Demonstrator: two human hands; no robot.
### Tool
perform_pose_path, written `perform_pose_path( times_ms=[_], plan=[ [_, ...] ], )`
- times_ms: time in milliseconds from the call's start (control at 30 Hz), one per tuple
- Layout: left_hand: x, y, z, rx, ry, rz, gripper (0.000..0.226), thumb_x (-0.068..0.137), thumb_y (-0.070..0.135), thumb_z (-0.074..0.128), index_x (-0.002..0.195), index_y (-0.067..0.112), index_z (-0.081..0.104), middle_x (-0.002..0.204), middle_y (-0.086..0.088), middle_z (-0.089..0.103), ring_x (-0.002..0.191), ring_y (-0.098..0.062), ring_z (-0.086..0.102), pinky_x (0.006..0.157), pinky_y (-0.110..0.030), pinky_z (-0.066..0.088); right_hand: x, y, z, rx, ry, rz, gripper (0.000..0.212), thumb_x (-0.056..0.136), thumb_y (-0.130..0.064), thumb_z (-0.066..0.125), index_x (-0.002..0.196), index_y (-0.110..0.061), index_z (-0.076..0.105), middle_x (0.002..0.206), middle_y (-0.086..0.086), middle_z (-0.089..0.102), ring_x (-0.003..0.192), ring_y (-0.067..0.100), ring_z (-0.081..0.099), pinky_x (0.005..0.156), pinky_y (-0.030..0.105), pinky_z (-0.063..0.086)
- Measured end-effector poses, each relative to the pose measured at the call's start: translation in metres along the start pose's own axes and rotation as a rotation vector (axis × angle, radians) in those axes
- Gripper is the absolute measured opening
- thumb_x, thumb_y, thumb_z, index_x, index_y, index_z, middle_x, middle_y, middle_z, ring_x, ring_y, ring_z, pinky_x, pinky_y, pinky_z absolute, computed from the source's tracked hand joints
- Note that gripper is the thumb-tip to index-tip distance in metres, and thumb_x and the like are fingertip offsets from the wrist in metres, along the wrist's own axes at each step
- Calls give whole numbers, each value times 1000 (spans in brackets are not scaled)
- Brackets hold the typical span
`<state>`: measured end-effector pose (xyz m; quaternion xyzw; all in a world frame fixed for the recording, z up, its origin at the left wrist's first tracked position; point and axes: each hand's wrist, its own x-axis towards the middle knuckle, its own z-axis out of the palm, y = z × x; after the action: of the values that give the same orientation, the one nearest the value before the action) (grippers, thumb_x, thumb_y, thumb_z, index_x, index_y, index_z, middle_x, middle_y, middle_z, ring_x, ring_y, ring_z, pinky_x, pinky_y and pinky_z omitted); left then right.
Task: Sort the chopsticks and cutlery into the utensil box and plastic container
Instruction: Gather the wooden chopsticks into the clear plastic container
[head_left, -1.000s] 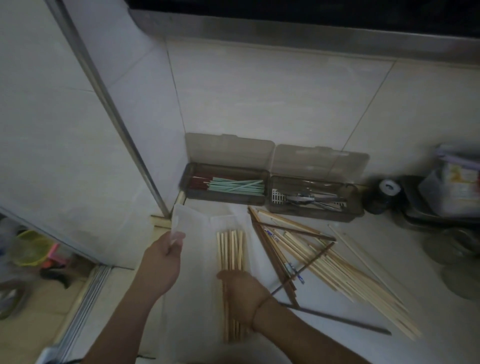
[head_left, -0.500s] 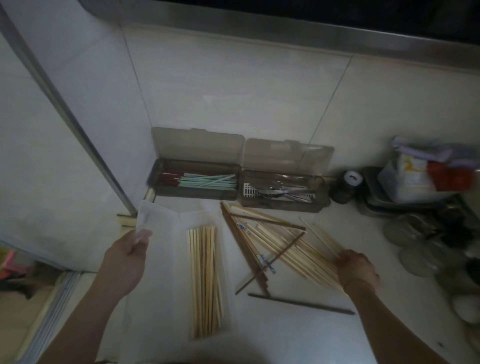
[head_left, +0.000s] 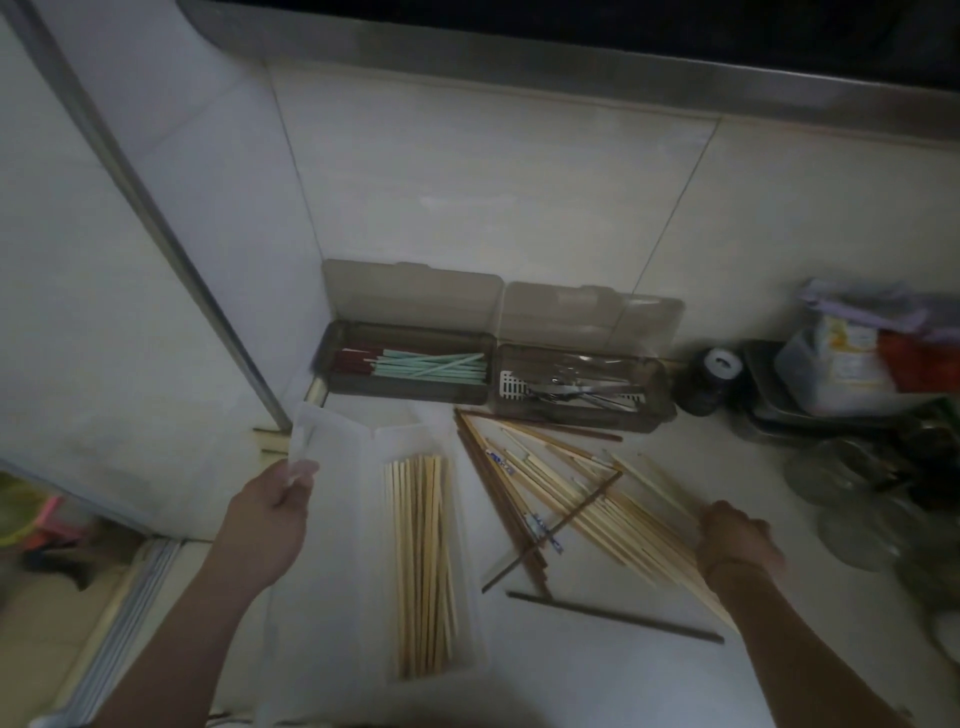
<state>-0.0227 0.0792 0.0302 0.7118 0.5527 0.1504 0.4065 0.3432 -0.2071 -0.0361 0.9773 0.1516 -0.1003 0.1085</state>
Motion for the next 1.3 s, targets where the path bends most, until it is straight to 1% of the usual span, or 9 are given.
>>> perform_pose_path(
  times_ms=[200, 300, 433, 600, 833, 1000, 1100, 1167, 1300],
  plan=[
    [-1, 1, 1, 0, 9, -18, 28, 101, 23, 42, 120, 16, 63, 112, -27, 64, 104, -44, 60, 90, -51, 49, -33, -11, -19, 701, 242, -183, 26, 94, -7, 46, 119, -13, 51, 102, 14, 62, 86, 36, 59, 71, 33, 40],
    [-2, 2, 1, -7, 13, -26, 29, 102, 23, 42, 120, 17, 63, 113, -26, 64, 104, -43, 60, 91, -50, 49, -79, -56, -39, 1008, 435, -510, 18, 95, -12, 45, 107, -4, 56, 92, -6, 60, 76, 15, 59, 65, 21, 43],
    [-3, 5, 0, 12, 15, -28, 28, 102, 22, 42, 119, 16, 63, 112, -24, 65, 105, -41, 60, 91, -47, 49, -142, -122, -58, 1180, 245, -902, 11, 92, -19, 45, 95, -19, 55, 89, -13, 58, 76, 1, 58, 67, 11, 47],
    [-4, 7, -2, 30, 14, -17, 27, 102, 22, 42, 118, 18, 63, 110, -22, 66, 103, -38, 62, 89, -44, 49, -177, -177, -31, 671, 227, -1101, 15, 86, -24, 48, 93, -36, 52, 81, -16, 63, 86, 4, 60, 107, 50, 38],
    [-6, 9, -4, 33, 9, -9, 27, 102, 21, 42, 119, 17, 63, 108, -18, 66, 102, -34, 61, 87, -39, 48, -181, -189, -21, -141, 0, -1119, 29, 90, -27, 48, 117, -20, 57, 108, 5, 65, 120, 29, 45, 102, 66, -22],
    [-6, 8, -4, 53, 3, -4, 28, 102, 21, 42, 121, 16, 62, 108, -18, 66, 102, -34, 60, 89, -41, 48, -176, -183, -21, -103, -54, -1238, 30, 87, -33, 53, 113, -22, 62, 112, 3, 64, 125, 29, 41, 106, 71, -8],
    [-5, 7, -4, 64, 6, 4, 28, 102, 20, 42, 120, 15, 62, 107, -20, 66, 101, -36, 61, 89, -43, 48, -159, -164, -17, 502, 52, -1315, 16, 86, -28, 55, 98, -26, 65, 102, -8, 64, 113, 18, 51, 105, 50, 35],
    [-4, 5, -4, 65, 6, 20, 27, 101, 20, 43, 118, 15, 63, 107, -22, 66, 100, -38, 62, 87, -45, 49, -135, -142, -21, 745, 233, -1200, 12, 89, -23, 55, 93, -24, 66, 97, -8, 64, 100, 12, 55, 93, 30, 43],
    [-4, 2, -3, 58, 11, 24, 27, 101, 23, 43, 117, 16, 63, 107, -25, 66, 99, -42, 62, 87, -50, 50, -59, -78, -11, 756, 409, -584, 9, 86, -15, 64, 89, -17, 72, 93, 6, 70, 87, 25, 63, 80, 28, 49]
  ],
)
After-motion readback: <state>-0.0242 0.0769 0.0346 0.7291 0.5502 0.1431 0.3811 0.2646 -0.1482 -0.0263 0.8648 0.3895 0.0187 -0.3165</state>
